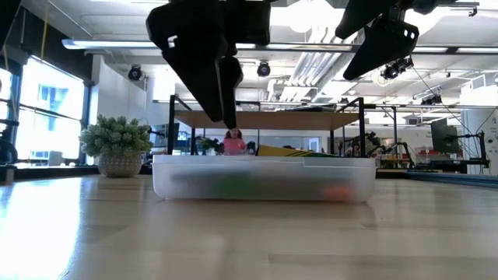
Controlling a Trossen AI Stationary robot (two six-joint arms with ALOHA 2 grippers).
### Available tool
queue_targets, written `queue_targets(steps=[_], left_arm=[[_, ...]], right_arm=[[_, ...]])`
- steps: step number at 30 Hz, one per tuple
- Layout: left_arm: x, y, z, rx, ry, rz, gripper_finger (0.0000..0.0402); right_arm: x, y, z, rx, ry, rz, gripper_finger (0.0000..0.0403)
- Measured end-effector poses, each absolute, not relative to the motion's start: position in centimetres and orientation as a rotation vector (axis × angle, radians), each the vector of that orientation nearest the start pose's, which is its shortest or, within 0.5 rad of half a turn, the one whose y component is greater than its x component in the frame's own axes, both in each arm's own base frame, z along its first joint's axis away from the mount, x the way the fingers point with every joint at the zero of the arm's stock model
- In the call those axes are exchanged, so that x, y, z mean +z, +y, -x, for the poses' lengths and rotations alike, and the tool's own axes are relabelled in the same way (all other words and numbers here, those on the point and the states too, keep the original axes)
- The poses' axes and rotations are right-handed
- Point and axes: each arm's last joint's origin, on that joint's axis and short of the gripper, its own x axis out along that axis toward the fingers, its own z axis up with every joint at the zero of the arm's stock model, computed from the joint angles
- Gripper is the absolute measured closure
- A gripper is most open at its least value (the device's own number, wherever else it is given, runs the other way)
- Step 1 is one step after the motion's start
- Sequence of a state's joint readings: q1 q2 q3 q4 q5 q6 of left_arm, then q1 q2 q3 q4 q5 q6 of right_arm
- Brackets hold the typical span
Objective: Pack school essentials
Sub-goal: Return to Home Position
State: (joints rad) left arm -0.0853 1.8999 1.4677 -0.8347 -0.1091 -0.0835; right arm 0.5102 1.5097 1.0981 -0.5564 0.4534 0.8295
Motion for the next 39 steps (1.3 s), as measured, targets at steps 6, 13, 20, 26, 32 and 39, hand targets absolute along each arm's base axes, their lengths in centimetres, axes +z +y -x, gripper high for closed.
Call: queue_targets(steps=[6, 13, 20, 26, 32, 39], left_arm=[[21.3, -3.0, -38.0, 0.105, 1.255, -0.066, 0.0002], [21.4, -4.0, -38.1, 0.062, 1.242, -0.064, 0.0002], [21.3, -7.2, -37.6, -0.017, 1.245, -0.115, 0.0002], [21.6, -10.4, -37.1, 0.046, 1.169, -0.206, 0.0002], [24.0, -13.0, -35.5, 0.076, 1.063, -0.257, 0.0002], [26.2, -12.7, -31.7, 0.008, 0.89, -0.195, 0.0002]], right_arm=[[24.7, 13.8, -27.3, -0.297, 0.803, -0.33, 0.0006], [24.7, 13.8, -27.3, -0.297, 0.802, -0.329, 0.0006], [24.7, 13.8, -27.3, -0.298, 0.802, -0.329, 0.0006], [24.7, 13.8, -27.3, -0.3, 0.8, -0.328, 0.0006], [24.7, 13.8, -27.3, -0.301, 0.799, -0.328, 0.0006], [24.7, 13.8, -27.3, -0.301, 0.8, -0.328, 0.0006]])
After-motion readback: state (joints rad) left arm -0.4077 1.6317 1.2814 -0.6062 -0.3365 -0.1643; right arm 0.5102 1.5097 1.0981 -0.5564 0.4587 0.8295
